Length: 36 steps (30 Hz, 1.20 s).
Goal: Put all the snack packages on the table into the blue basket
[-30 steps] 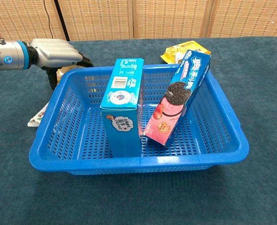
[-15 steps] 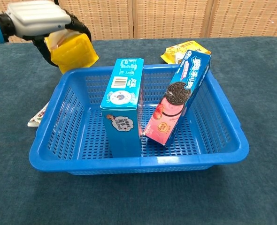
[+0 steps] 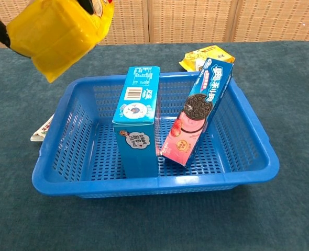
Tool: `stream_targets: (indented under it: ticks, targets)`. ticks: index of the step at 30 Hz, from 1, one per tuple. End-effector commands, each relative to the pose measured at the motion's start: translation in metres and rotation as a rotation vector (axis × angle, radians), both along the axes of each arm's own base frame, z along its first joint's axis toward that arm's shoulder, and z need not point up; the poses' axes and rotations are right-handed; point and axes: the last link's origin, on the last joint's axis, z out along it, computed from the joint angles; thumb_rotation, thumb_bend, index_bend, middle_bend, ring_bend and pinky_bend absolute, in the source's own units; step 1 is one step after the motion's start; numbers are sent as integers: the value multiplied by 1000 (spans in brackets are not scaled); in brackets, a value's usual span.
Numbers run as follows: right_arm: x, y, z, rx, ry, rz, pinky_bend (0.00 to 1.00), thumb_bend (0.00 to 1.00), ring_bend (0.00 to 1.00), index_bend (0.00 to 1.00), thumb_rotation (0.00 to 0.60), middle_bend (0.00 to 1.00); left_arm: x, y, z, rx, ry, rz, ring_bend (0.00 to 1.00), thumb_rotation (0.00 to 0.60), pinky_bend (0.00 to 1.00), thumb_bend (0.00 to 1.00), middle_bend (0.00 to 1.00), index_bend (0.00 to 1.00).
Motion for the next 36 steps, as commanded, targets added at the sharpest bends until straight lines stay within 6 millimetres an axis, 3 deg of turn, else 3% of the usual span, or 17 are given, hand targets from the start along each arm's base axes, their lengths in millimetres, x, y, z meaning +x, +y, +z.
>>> stream_targets:
  ticks: [1, 7, 15, 17, 19, 21, 23, 25, 29, 33, 36]
  targets:
    - [0, 0, 1, -2, -2, -1, 0, 0, 0, 0, 600, 0, -2, -22, -3, -44, 53, -57, 585, 600, 639, 320, 585, 650]
    - [-1, 0, 3, -8, -6, -5, 0, 0, 0, 0, 600, 0, -7, -37, -19, -89, 140, -93, 588, 600, 639, 320, 585, 653]
    - [-4, -3, 3, -7, -14, -28, 0, 0, 0, 0, 600, 0, -15, -30, -38, -110, 229, -53, 582, 600, 639, 320, 585, 653]
    - [-5, -2, 1, 3, -14, -29, 0, 0, 0, 0, 600, 0, -11, -27, -60, -134, 230, -25, 522, 600, 597, 319, 568, 653]
    - [-4, -2, 1, 4, -13, -25, 0, 0, 0, 0, 600, 0, -9, -24, -73, -126, 235, -8, 382, 600, 462, 314, 490, 637]
    - [-3, -2, 2, 1, -15, -24, 0, 0, 0, 0, 600, 0, -10, -19, -86, -105, 287, 36, 162, 600, 227, 305, 266, 467]
    - [-4, -1, 4, -3, -16, -25, 0, 0, 0, 0, 600, 0, -8, -17, -92, -106, 318, 82, 5, 600, 22, 270, 27, 112]
    - [-4, -1, 5, -8, -19, -28, 0, 0, 0, 0, 600, 0, -1, -19, -92, -114, 298, 111, 0, 600, 0, 214, 0, 0]
    - [-6, -1, 7, -13, -20, -33, 0, 0, 0, 0, 600, 0, 4, -20, -83, -115, 234, 144, 0, 600, 0, 80, 0, 0]
    - [-6, -2, 6, -8, -22, -31, 0, 0, 0, 0, 600, 0, 5, -23, -70, -130, 193, 181, 0, 600, 0, 31, 0, 0]
    - [-4, -1, 5, -2, -23, -26, 0, 0, 0, 0, 600, 0, 6, -23, -46, -137, 118, 238, 0, 600, 0, 10, 0, 0]
